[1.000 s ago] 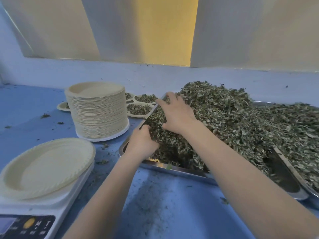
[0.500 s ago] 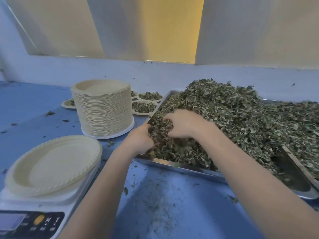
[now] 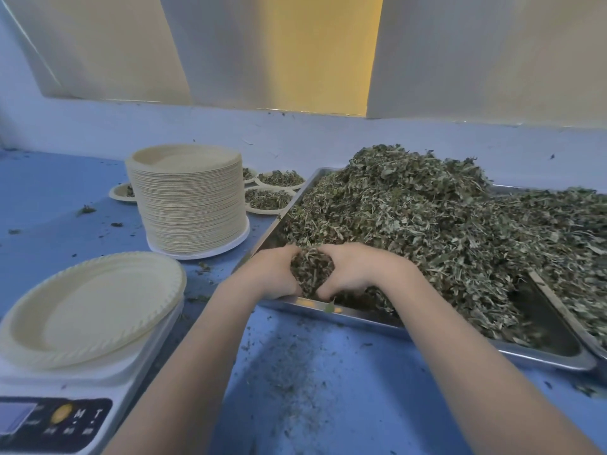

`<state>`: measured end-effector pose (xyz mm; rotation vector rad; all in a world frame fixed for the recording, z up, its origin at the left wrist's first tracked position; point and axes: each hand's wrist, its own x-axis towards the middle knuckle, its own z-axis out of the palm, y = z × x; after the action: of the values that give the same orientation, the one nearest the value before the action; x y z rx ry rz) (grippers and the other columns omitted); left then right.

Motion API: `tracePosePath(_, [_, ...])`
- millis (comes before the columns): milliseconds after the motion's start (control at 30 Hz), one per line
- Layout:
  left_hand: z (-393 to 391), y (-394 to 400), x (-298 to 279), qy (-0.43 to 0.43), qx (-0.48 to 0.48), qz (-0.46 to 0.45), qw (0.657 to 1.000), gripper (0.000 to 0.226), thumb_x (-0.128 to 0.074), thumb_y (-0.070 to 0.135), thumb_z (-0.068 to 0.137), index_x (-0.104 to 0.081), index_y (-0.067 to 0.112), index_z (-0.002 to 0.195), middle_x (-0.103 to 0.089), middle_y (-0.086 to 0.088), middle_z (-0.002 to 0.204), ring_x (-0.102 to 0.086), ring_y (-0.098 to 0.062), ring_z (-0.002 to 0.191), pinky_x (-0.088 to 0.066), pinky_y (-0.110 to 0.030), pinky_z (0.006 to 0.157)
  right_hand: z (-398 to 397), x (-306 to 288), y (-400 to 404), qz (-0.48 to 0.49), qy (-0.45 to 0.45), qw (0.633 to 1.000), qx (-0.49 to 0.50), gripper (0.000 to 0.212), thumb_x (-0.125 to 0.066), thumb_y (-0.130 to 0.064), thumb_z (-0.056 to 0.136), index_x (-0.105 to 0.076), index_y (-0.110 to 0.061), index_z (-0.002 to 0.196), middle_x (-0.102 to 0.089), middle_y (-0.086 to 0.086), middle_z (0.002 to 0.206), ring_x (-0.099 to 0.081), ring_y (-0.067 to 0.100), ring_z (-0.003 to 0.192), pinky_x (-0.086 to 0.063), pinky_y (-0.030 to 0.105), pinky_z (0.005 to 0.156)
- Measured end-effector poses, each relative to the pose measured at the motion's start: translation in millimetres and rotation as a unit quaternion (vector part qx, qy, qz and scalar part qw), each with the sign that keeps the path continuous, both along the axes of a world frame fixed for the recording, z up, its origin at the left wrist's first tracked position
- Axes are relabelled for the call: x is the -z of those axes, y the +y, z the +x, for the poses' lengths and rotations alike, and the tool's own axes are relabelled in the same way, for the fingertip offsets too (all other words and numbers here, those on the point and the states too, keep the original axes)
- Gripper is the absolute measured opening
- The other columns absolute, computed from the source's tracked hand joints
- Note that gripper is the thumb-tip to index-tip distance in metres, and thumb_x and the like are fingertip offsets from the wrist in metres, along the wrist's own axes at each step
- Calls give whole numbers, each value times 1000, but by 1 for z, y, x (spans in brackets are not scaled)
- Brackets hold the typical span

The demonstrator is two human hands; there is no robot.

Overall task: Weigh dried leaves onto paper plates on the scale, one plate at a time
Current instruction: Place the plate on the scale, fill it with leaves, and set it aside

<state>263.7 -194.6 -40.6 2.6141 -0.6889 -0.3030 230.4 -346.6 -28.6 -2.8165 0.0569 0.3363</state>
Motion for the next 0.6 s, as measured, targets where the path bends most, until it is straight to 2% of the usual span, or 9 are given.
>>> tracePosePath(67, [0,0,1,-10,4,-15,1000,77,-69,11,75,-36,29,143,-56,-4,129,-52,-20,114,-42,-21,80,2,5,2,43,-27,999,-3,77,-75,-30,71,-39,-27,139,-56,-4,97,-63,13,68,-50,23,50])
tracePosePath(133, [1,2,0,-15,2,-34,999,77,-75,15,72,-41,32,139,-56,-2,129,-53,-18,113,-41,-20,79,2,5,2,84,-66,994,2,59,-76,-23,70,-52,-28,124,-58,-3,94,-66,15,72,-53,21,50])
tracePosePath(233, [0,5,-6,-9,-7,-87,996,75,-80,19,69,-46,35,135,-55,0,127,-55,-13,93,-43,-15,61,0,-2,-3,146,-128,981,19,38,-76,-16,73,-56,-29,102,-56,-4,81,-57,0,52,-37,9,36])
tracePosePath(300, [-1,5,-11,-43,-6,-76,996,78,-81,25,68,-44,35,136,-53,1,130,-51,-13,100,-39,-18,67,-2,-8,-8,199,-149,968,25,36,-74,-11,75,-58,-27,104,-56,-4,68,-49,-5,36,-34,9,34])
tracePosePath(367, [-2,5,-15,-70,-8,-69,995,83,-81,29,67,-40,37,139,-51,2,135,-51,-13,102,-38,-21,72,-5,-13,-12,210,-163,964,24,39,-72,-11,76,-58,-28,108,-55,-6,59,-42,-5,30,-30,9,33])
tracePosePath(433, [-5,5,-18,-64,-10,-78,995,84,-81,30,68,-38,39,140,-50,1,136,-53,-11,90,-41,-22,63,-7,-16,-13,212,-168,963,23,41,-72,-14,76,-56,-31,111,-59,-4,65,-40,-4,29,-29,10,33])
tracePosePath(467, [-6,3,-18,-52,-10,-88,995,83,-81,29,69,-38,38,140,-51,0,134,-56,-12,89,-43,-22,63,-6,-16,-13,213,-168,962,24,42,-72,-15,77,-56,-31,112,-60,-2,68,-40,-3,30,-29,10,34])
tracePosePath(533, [-8,-2,-15,-8,-16,-133,991,76,-79,23,72,-41,30,137,-61,-1,114,-63,-18,84,-48,-20,61,-6,-14,-13,213,-169,962,25,44,-72,-16,76,-56,-32,115,-62,-1,71,-41,-3,32,-31,10,35])
tracePosePath(600, [-10,-7,-13,38,-26,-185,982,63,-76,14,75,-45,24,130,-63,4,87,-64,-16,63,-45,-14,45,-5,-13,-13,213,-173,961,21,47,-71,-16,77,-57,-32,118,-65,-1,80,-42,-4,34,-32,9,37])
